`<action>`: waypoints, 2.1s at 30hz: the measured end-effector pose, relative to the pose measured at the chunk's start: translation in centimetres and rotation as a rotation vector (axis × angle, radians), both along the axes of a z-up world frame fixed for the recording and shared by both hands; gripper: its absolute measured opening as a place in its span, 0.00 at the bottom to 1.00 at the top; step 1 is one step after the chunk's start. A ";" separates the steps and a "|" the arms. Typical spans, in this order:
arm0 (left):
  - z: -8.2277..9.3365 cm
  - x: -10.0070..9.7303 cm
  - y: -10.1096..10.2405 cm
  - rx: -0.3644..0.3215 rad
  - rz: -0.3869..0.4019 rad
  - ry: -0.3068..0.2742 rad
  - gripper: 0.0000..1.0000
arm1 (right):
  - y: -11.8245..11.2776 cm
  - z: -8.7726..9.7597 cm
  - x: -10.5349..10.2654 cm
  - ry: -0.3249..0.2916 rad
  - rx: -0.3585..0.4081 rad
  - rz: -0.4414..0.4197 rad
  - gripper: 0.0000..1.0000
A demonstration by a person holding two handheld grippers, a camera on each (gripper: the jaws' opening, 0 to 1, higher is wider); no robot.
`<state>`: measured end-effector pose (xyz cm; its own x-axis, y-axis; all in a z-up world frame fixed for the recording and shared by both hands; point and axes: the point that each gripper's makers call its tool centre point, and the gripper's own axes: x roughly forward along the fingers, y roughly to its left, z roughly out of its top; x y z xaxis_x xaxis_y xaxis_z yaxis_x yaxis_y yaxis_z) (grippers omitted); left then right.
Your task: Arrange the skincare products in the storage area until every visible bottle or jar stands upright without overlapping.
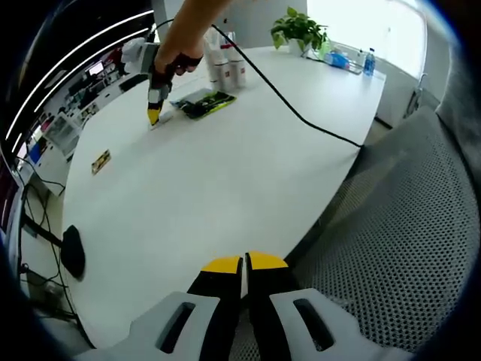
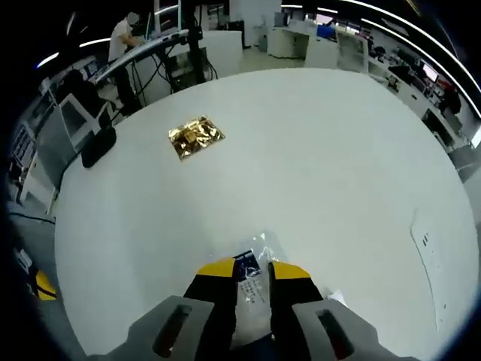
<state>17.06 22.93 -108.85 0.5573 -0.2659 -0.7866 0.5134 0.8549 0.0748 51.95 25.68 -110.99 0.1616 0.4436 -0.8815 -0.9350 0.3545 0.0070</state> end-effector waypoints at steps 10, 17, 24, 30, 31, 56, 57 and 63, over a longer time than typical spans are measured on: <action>0.0 0.0 0.1 0.004 0.005 -0.004 0.00 | 1.2 1.5 0.9 -0.012 0.025 -0.076 0.18; 0.1 0.0 0.1 0.004 0.006 -0.004 0.00 | 7.0 3.0 -0.4 -0.029 0.078 0.069 0.26; 0.0 0.1 0.4 0.007 0.017 -0.003 0.00 | 12.0 2.8 -2.8 -0.032 0.066 0.291 0.39; -0.1 0.0 0.4 0.008 0.019 0.007 0.00 | 15.4 3.0 -3.3 -0.013 0.062 0.398 0.42; -0.1 0.0 0.4 0.008 0.020 0.007 0.00 | 16.0 3.0 -3.5 0.017 0.069 0.401 0.44; -0.4 -0.2 0.3 0.002 0.018 0.019 0.00 | 18.4 -1.1 -2.6 0.062 -0.123 0.636 0.50; -0.4 -0.2 0.3 0.002 0.020 0.021 0.00 | 18.5 -1.0 -2.5 0.044 -0.125 0.657 0.49; -0.4 -0.2 0.3 0.001 0.017 0.022 0.00 | 18.1 -1.1 -2.6 -0.007 -0.163 0.726 0.41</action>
<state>16.88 23.27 -109.29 0.5447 -0.2556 -0.7987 0.5002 0.8635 0.0647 49.35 43.82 -112.12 -0.1165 0.3048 -0.9453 -0.9341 -0.3570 0.0000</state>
